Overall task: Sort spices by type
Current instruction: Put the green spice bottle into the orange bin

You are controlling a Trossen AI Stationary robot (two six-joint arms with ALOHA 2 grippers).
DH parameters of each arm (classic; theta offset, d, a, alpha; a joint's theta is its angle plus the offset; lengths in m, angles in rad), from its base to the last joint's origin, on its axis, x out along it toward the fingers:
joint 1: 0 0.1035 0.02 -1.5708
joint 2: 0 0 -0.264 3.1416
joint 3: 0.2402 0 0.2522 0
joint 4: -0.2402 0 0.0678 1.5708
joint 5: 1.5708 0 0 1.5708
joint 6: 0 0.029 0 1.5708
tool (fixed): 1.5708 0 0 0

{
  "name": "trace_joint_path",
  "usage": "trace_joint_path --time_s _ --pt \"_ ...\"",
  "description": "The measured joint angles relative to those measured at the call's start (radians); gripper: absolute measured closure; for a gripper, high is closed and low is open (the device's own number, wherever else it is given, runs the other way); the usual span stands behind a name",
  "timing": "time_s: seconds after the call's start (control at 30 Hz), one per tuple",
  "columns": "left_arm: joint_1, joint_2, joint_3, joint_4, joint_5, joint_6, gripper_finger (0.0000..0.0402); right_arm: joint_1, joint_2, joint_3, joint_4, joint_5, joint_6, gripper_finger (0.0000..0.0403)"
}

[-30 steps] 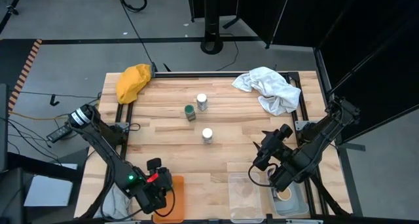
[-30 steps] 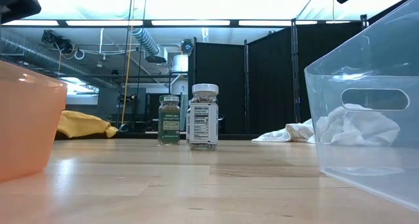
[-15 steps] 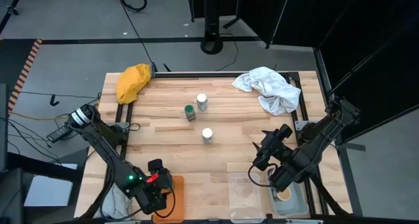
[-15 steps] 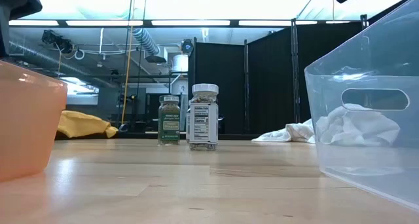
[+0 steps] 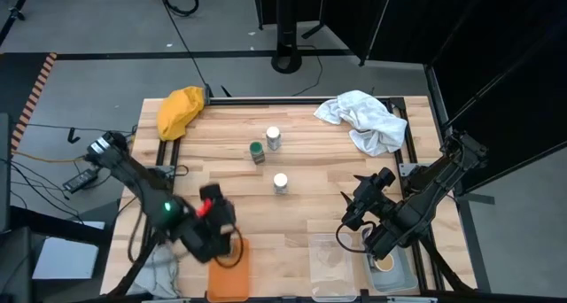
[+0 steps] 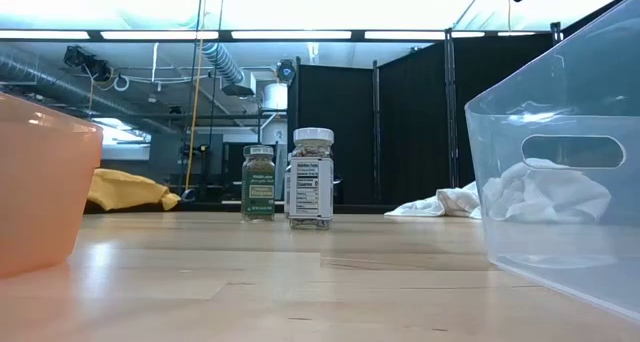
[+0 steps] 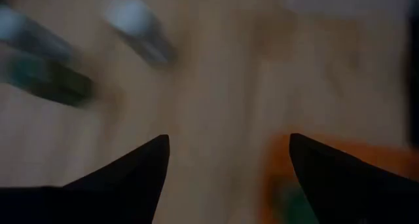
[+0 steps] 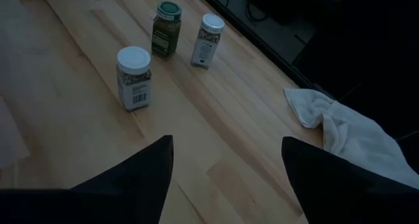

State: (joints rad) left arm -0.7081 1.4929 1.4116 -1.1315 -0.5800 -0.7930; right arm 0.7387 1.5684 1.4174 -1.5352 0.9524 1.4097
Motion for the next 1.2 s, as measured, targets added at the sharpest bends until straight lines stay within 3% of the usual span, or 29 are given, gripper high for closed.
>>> trace_joint_path --time_s 0.13,0.27,0.47,0.57,0.8,1.03,1.2 --pt "0.104 -0.076 0.013 0.008 -0.178 0.097 0.0083 0.000 0.000 0.000 0.000 0.000 0.002 0.0110" --pt "0.245 -0.114 -0.012 0.047 -0.203 0.254 0.0083 0.000 0.000 0.000 0.001 0.000 0.003 0.0110" --pt "0.454 -0.116 -0.072 0.187 -0.060 0.544 0.0083 0.000 0.000 0.000 0.000 0.000 0.003 0.0110" --pt "0.563 -0.115 -0.122 0.302 0.076 0.621 0.0083 0.000 0.000 0.000 0.000 -0.003 0.004 0.0110" --pt "0.751 -0.115 -0.223 0.426 0.267 0.726 0.0083 0.000 0.000 0.000 0.000 -0.011 0.004 0.0110" --pt "0.874 -0.115 -0.330 0.567 0.356 0.761 0.0083 0.000 0.000 0.000 0.001 -0.011 0.004 0.0110" --pt "0.905 -0.114 -0.394 0.655 0.362 0.772 0.0083 0.000 0.000 0.000 0.001 -0.011 0.004 0.0110"
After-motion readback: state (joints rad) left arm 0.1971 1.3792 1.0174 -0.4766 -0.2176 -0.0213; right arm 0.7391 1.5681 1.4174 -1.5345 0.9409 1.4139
